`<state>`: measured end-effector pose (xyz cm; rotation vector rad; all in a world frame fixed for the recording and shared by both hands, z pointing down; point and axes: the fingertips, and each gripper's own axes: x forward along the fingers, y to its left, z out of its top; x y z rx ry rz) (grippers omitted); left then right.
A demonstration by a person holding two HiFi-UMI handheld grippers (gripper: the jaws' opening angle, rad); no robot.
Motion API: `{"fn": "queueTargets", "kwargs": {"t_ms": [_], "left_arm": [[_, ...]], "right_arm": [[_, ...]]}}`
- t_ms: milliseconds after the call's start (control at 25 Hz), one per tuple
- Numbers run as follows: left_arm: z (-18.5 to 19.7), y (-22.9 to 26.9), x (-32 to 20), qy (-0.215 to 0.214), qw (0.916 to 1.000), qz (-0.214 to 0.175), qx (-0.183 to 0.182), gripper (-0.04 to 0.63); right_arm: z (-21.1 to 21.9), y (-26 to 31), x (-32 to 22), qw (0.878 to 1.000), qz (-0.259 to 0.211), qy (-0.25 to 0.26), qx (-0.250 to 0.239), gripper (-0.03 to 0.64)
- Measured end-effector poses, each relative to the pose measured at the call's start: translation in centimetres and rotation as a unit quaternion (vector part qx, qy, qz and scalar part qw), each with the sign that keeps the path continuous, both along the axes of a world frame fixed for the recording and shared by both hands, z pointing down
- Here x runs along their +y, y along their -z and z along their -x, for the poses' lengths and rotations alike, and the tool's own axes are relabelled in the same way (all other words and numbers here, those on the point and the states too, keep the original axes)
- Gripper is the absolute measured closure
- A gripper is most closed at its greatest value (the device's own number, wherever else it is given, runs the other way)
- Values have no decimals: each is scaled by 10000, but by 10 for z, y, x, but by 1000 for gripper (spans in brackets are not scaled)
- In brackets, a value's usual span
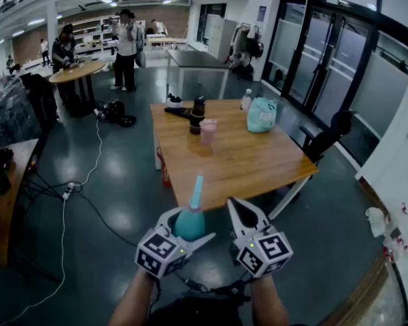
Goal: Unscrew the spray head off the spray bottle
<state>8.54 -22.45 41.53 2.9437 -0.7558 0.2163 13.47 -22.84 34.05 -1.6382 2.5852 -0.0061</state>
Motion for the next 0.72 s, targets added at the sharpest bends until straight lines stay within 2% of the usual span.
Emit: {"fn": "queueTargets", "kwargs": {"t_ms": [480, 720], "left_arm": [[-4, -4, 0, -6, 10000, 3, -19, 167], [-6, -4, 2, 19, 9999, -71, -93, 167]], "right_arm": [[0, -2, 1, 10000, -8, 52, -60, 607], [19, 5, 13, 9984, -82, 517, -206, 607]]}}
